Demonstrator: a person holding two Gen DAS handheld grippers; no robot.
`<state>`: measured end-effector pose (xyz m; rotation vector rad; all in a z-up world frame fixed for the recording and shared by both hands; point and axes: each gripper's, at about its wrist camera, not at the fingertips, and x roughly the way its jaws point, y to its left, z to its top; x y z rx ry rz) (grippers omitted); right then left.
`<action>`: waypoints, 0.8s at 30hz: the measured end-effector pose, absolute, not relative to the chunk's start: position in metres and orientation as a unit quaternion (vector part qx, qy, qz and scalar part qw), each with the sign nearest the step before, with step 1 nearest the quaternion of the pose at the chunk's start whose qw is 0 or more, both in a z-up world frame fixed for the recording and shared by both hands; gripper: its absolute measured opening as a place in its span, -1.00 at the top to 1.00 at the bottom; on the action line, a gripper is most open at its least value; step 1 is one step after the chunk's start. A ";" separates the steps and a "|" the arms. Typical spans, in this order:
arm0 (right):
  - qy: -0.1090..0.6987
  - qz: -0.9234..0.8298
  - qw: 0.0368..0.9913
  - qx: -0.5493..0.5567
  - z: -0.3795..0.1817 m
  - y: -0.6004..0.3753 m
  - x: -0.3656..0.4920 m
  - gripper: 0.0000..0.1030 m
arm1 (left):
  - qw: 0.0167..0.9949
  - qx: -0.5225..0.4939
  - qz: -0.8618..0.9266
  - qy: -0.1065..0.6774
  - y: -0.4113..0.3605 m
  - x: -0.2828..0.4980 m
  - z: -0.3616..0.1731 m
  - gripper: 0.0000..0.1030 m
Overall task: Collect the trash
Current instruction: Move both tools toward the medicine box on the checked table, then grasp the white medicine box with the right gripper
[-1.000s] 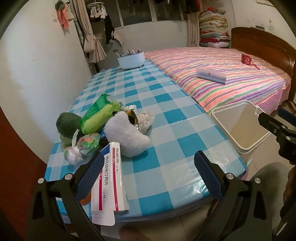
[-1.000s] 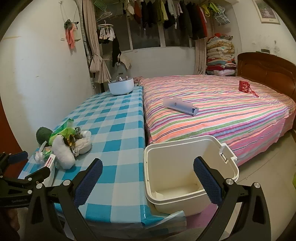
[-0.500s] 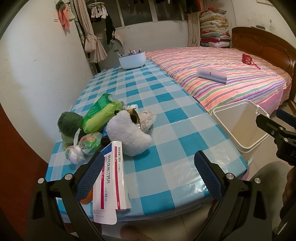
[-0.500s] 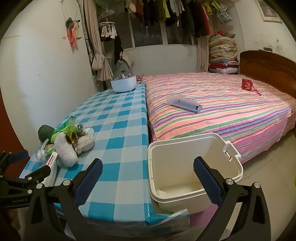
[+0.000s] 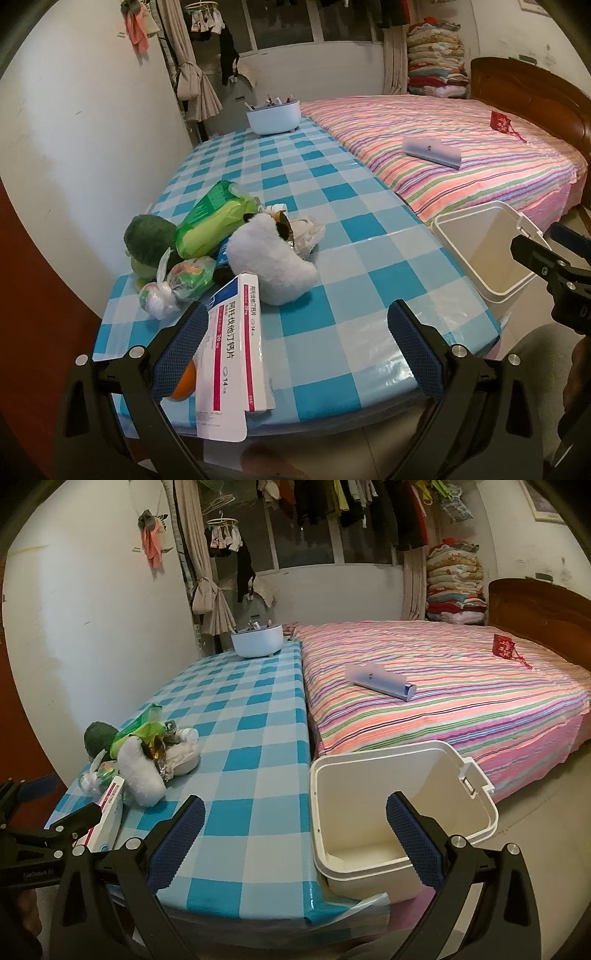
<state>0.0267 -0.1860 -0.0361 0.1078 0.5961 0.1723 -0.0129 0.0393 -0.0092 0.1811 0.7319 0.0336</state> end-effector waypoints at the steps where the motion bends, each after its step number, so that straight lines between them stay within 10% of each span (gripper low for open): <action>1: 0.294 0.087 0.950 0.054 -0.036 -0.186 0.027 -0.86 | 0.930 0.088 0.016 0.358 0.040 -0.013 -0.010 -0.87; 24: 0.332 0.188 0.923 0.053 -0.039 -0.133 0.033 -0.86 | 0.936 0.033 0.042 0.347 0.117 -0.053 -0.012 -0.87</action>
